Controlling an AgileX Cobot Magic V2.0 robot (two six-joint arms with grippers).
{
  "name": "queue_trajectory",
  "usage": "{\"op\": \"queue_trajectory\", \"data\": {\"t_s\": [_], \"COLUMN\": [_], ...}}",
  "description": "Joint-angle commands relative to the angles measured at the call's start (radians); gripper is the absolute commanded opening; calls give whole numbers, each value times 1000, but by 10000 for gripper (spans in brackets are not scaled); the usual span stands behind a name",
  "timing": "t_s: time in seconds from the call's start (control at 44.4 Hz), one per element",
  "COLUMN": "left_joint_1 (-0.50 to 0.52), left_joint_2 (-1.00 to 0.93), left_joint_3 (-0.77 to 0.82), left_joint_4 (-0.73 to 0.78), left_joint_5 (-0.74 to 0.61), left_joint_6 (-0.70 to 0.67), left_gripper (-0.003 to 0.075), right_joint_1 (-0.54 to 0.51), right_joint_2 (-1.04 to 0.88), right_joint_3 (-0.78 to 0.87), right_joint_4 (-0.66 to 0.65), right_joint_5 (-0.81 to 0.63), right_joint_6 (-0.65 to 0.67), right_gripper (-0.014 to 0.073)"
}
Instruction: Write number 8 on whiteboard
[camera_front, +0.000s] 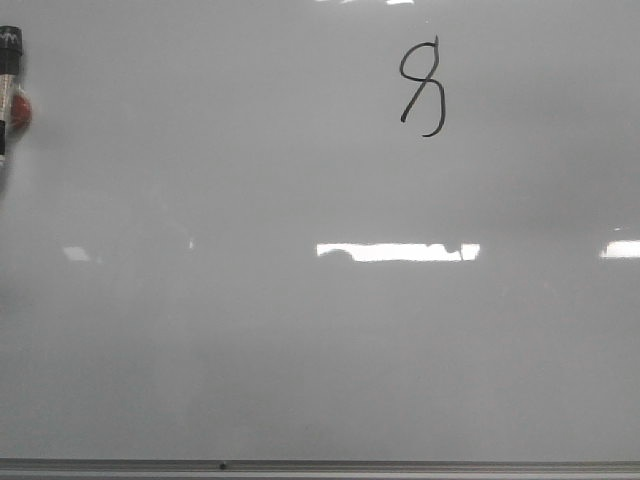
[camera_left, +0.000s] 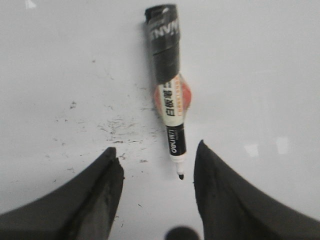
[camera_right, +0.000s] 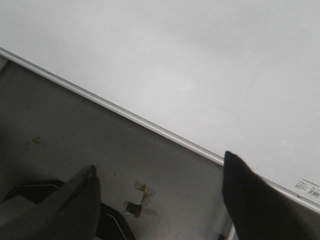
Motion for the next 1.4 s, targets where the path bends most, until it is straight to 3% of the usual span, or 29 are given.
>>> {"op": "queue_trajectory", "data": {"t_s": [0.0, 0.248, 0.518, 0.811, 0.878, 0.968, 1.171, 1.306, 1.373], "left_joint_1": [-66, -319, -571, -617, -617, -617, -617, -617, -617], "left_joint_2": [-120, -321, -377, -329, -316, -296, -275, -275, -275], "left_joint_3": [-44, -44, -44, -44, -44, -44, -44, -44, -44], "left_joint_4": [0, -37, -48, -37, -37, -37, -37, -37, -37], "left_joint_5": [48, 282, 318, 300, 300, 300, 298, 297, 297], "left_joint_6": [20, 20, 20, 20, 20, 20, 20, 20, 20], "left_gripper": [337, 337, 337, 337, 323, 272, 107, 13, -18], "right_joint_1": [-7, -7, -7, -7, -7, -7, -7, -7, -7], "right_joint_2": [-38, -117, -121, -121, -121, -121, -121, -121, -121], "right_joint_3": [-25, -25, -24, -24, -24, -24, -24, -24, -24], "right_joint_4": [-29, -29, -30, -30, -30, -30, -30, -30, -30], "right_joint_5": [-42, -42, -38, -28, -19, -10, 2, 5, 5], "right_joint_6": [15, 15, -38, -38, -38, -38, -38, -38, -38], "right_gripper": [538, 538, 538, 531, 479, 346, 44, -71, -68]}}
